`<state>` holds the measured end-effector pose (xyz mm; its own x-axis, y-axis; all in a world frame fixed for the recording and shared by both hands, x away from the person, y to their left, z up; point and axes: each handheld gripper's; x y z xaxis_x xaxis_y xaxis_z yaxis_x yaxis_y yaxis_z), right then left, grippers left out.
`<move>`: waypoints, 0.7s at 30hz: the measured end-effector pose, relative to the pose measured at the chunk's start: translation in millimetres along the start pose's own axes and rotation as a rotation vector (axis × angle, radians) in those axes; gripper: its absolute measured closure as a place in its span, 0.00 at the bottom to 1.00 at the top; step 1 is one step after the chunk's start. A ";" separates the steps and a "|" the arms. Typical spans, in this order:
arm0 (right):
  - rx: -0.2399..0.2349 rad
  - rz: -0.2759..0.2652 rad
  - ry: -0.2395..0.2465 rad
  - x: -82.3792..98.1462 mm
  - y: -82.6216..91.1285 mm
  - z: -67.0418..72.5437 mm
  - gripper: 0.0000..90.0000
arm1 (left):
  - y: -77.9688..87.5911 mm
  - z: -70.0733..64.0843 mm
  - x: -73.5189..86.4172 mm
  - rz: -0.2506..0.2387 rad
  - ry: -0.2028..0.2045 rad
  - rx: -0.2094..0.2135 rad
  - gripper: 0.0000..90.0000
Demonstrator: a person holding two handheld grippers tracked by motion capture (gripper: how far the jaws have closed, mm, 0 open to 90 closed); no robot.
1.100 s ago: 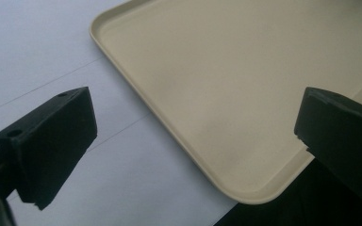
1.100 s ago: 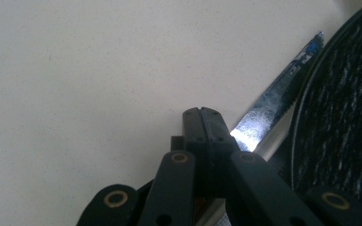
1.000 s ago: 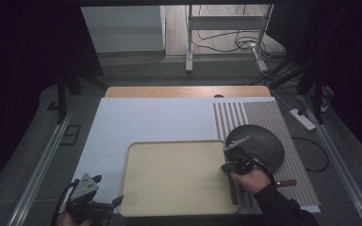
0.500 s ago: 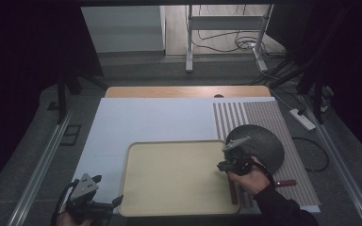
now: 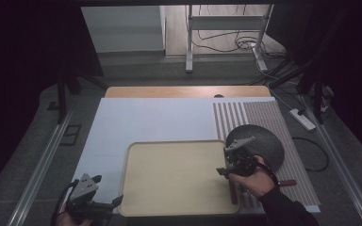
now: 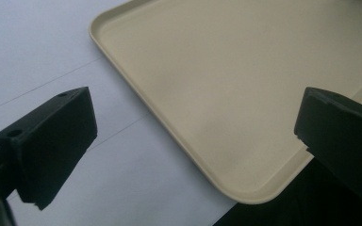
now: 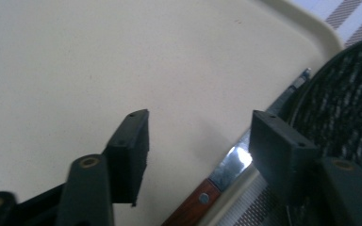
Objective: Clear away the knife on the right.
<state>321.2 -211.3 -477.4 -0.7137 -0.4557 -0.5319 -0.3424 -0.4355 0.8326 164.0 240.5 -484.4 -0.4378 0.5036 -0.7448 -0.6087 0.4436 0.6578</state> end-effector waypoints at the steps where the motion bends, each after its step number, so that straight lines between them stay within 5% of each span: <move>1: 0.005 -0.005 -0.004 0.3 2.0 -0.7 0.39 | 0.0 0.0 0.0 0.000 0.000 0.000 0.00; 21: 0.046 -0.058 -0.064 19.4 33.9 -14.8 0.21 | 0.4 0.6 0.4 -0.001 0.009 0.001 0.00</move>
<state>304.8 -246.3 -461.8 -0.7292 -0.3791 -0.5697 -0.4111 -0.4229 0.8076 164.0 241.3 -484.3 -0.4433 0.4963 -0.7465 -0.6087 0.4447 0.6571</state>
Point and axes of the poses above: each handheld gripper's, and its own axes: y roughly backward along the jaws, x roughly out of its underside, z roughly to its left, and after that the axes turned 12 degrees about -y, right-handed
